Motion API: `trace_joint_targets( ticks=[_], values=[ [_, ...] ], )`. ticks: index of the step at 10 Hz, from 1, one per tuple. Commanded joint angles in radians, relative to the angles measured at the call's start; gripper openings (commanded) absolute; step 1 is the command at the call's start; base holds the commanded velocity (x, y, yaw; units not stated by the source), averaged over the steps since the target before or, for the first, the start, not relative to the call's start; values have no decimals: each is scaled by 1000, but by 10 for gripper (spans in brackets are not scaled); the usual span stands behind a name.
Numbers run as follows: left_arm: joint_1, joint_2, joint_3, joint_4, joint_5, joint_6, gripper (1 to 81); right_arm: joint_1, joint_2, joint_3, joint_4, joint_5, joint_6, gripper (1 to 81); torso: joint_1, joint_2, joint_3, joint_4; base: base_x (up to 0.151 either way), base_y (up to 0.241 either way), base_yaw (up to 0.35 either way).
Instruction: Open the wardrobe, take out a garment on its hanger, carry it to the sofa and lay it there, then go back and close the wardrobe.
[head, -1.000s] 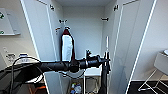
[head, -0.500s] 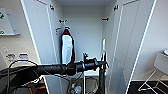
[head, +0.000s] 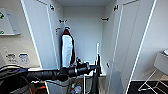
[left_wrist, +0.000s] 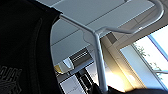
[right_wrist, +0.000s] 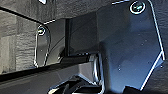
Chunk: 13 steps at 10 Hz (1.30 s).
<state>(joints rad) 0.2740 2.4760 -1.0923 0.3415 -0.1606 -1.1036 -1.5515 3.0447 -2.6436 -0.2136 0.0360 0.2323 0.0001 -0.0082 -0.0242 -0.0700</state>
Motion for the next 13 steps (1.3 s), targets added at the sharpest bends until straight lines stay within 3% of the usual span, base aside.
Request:
trace_joint_targets(
  ticks=[1, 13],
  values=[
    [-141, -8, 38, 42, -71, 10, 10, 44, 7, 11, -4, -45, -1, 811, 0, 0, 0, 0, 0, 0, 0],
    [-89, -6, 28, 45, -111, 14, 10, 44, 4, 5, -3, -45, -1, 811, 0, 0, 0, 0, 0, 0, 0]
  ],
)
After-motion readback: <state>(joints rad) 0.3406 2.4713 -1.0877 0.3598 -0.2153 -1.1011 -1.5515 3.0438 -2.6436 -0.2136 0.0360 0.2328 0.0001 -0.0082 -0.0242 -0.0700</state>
